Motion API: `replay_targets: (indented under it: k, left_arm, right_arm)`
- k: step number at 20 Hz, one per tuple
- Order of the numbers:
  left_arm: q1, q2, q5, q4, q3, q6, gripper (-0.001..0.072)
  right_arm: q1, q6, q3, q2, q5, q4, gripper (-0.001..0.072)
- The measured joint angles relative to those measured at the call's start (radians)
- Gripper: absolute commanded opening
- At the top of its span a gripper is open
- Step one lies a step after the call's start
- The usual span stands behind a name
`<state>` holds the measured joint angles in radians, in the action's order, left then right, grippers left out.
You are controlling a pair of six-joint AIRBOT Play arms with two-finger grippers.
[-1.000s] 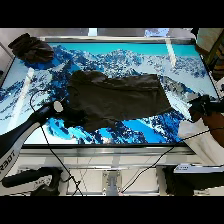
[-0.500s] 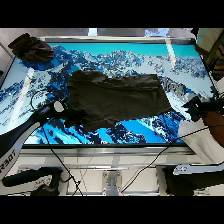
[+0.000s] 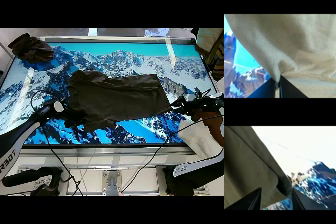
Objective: Fold the shirts.
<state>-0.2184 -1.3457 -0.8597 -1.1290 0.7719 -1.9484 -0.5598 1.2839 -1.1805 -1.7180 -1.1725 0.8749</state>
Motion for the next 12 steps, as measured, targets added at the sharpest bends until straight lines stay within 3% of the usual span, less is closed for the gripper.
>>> replay_targets:
  k: [1, 3, 5, 6, 7, 12]
  left_arm:
    - [0.0, 0.0, 0.0, 0.0, 0.0, 0.0, 0.0016]
    - [0.0, 0.0, 0.0, 0.0, 0.0, 0.0, 0.0016]
    - [0.0, 0.0, 0.0, 0.0, 0.0, 0.0, 0.0016]
    - [0.0, 0.0, 0.001, 0.0, 0.0, 0.0, 0.0016]
    - [0.0, 0.0, 0.002, 0.0, 0.0, 0.001, 0.0016]
    - [0.0, 0.0, 0.057, 0.001, 0.002, 0.0, 0.0016]
  right_arm:
    - [0.002, 0.001, 0.0, -0.004, 0.012, -0.007, 0.0415]
    - [0.004, 0.001, 0.0, -0.008, 0.031, -0.003, 0.0184]
    - [0.005, -0.006, 0.0, -0.012, 0.044, 0.001, 0.0123]
    - [0.006, -0.015, 0.0, -0.013, 0.051, -0.008, 0.0053]
    - [0.006, -0.029, 0.001, -0.013, 0.047, -0.027, 0.0025]
    - [0.006, -0.126, 0.0, -0.012, 0.013, -0.172, 0.0025]
